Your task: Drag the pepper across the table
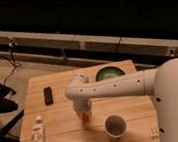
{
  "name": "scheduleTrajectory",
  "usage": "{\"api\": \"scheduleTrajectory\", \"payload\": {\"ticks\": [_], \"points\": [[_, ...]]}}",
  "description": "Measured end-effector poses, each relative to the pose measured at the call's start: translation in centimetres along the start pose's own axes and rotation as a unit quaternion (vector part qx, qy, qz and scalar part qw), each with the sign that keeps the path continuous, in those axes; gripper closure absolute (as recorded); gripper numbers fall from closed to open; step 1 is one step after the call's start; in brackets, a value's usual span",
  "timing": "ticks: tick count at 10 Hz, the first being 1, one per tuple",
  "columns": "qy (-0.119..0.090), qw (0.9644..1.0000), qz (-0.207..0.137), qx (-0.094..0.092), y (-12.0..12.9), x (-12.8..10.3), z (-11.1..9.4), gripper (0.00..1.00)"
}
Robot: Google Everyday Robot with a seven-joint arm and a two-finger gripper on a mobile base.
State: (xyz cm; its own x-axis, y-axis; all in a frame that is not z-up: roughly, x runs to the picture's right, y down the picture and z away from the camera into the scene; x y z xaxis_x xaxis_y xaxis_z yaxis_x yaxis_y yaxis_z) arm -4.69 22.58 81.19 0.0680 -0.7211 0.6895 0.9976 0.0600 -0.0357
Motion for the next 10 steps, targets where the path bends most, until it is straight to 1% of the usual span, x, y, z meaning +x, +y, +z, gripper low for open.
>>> {"api": "scheduleTrajectory", "payload": {"ticks": [10], "points": [[-0.002, 1.0000, -0.003, -0.002, 0.10, 1.00, -0.34, 1.00]]}}
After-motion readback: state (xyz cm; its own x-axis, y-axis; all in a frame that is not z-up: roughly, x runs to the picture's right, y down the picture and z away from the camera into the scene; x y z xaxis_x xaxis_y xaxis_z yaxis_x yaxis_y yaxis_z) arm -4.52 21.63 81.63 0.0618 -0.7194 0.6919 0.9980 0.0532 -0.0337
